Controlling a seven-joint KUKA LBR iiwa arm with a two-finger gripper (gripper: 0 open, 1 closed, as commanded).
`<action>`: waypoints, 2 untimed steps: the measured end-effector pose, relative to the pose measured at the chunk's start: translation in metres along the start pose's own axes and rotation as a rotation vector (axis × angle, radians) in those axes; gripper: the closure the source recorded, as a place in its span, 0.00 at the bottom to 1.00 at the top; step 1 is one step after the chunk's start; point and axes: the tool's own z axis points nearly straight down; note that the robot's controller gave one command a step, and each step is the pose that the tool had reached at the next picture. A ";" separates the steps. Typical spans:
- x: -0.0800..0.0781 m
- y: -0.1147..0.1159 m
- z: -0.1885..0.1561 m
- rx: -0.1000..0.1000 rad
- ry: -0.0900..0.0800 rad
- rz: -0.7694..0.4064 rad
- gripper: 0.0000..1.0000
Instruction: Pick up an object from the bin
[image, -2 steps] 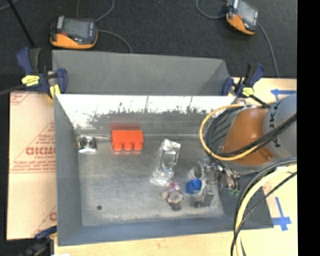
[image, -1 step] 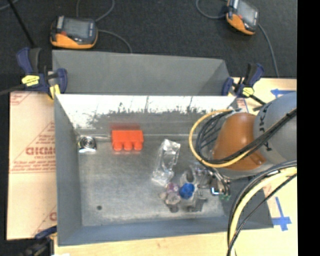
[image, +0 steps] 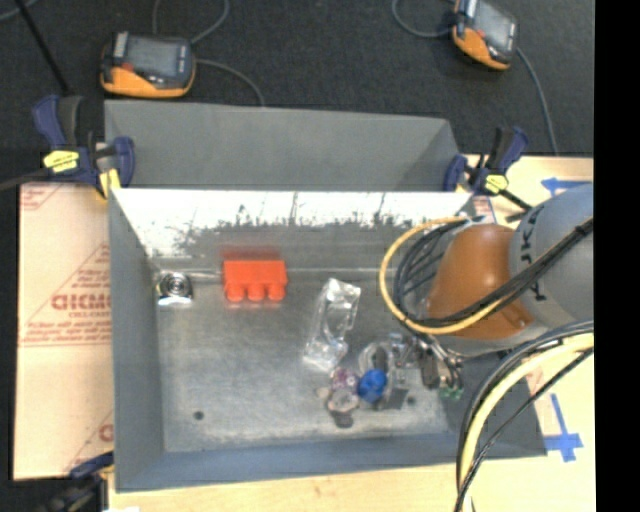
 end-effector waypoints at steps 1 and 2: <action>0.001 0.052 -0.146 -0.004 0.000 0.019 1.00; -0.013 0.049 -0.146 -0.004 0.005 -0.550 1.00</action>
Offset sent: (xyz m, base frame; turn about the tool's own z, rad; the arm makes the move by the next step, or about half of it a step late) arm 0.0000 0.0512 0.1414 0.0242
